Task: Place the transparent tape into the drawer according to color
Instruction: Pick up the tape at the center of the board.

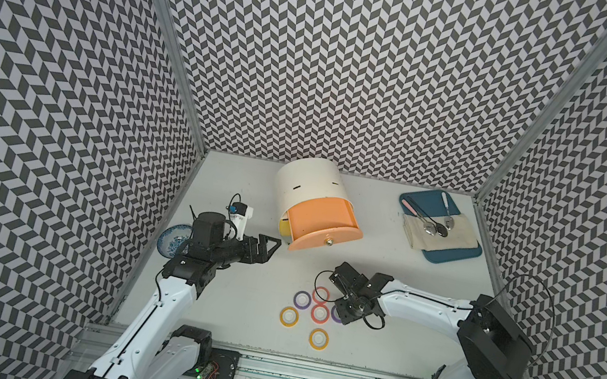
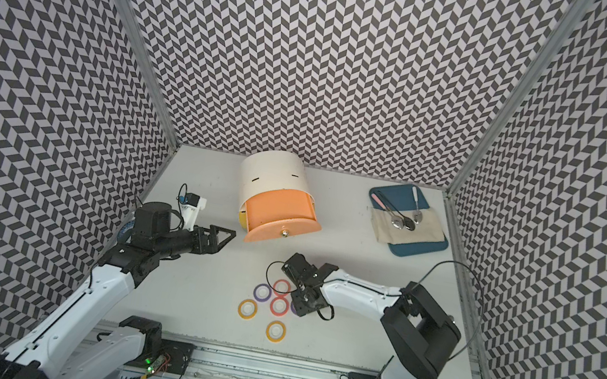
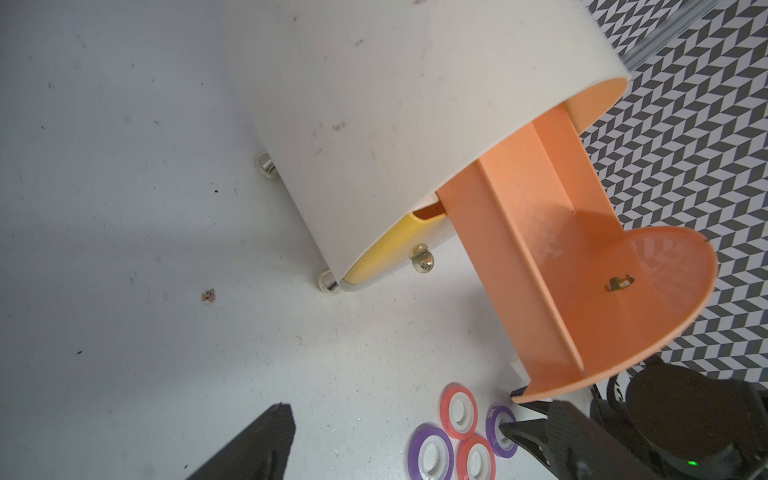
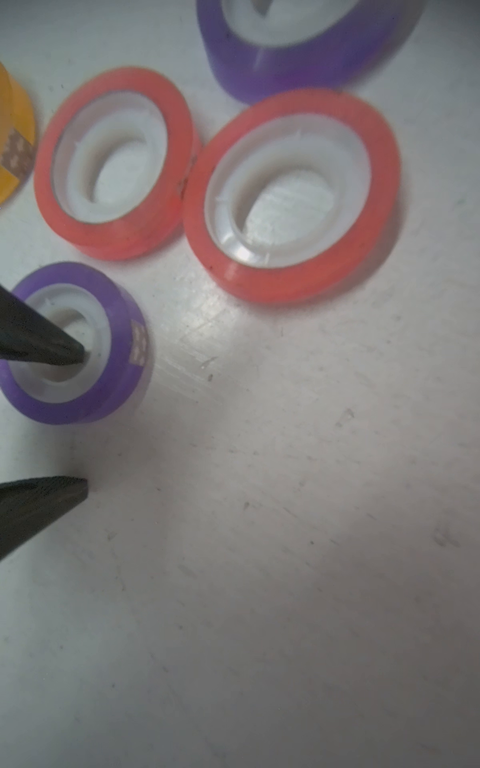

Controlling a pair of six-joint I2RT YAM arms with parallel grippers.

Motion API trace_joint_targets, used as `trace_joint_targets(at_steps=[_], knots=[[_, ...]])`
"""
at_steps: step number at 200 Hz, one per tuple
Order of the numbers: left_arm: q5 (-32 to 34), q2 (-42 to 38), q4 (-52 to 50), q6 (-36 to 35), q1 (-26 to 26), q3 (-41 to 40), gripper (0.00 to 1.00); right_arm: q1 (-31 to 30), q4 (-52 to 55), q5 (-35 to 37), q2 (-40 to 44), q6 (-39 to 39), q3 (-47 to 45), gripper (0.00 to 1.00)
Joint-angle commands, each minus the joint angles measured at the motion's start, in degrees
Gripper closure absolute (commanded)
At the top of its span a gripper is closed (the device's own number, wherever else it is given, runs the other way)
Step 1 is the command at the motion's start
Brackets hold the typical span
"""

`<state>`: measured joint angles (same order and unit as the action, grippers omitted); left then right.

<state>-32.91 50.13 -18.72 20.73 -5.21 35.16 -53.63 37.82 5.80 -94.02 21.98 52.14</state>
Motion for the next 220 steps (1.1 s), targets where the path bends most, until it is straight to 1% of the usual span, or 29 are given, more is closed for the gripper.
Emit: trace_joint_targets(at_steps=[1,52,105,135,163,190,220], knots=[[-1.11,-1.17,0.44,0.0,0.21,-0.4,0.0,-0.28,1.49,1.9,-1.22,-0.13,-0.12,0.56],[-1.19,-1.44,0.47,-0.02,0.23,-0.47,0.0,-0.38,2.61,0.6,-2.87,-0.86,-0.98,0.67],[-1.55,-1.26,0.61,-0.12,0.2,-0.61,0.0,-1.02,3.13,0.56,-4.73,-1.02,-1.6,0.75],[-1.47,-1.34,0.61,-0.16,0.2,-0.61,0.0,-1.17,3.06,0.87,-5.39,-0.93,-1.69,0.83],[-1.37,-1.35,0.61,-0.16,0.2,-0.59,0.0,-1.2,3.13,1.31,-5.21,-0.79,-1.45,0.93],[-1.24,-1.26,0.53,0.0,0.2,-0.56,0.0,-1.17,3.4,1.88,-4.56,-0.71,-0.51,1.0],[-1.02,-1.35,0.53,-0.07,0.23,-0.52,0.0,-1.19,3.7,2.42,-3.16,-0.66,0.83,1.0]])
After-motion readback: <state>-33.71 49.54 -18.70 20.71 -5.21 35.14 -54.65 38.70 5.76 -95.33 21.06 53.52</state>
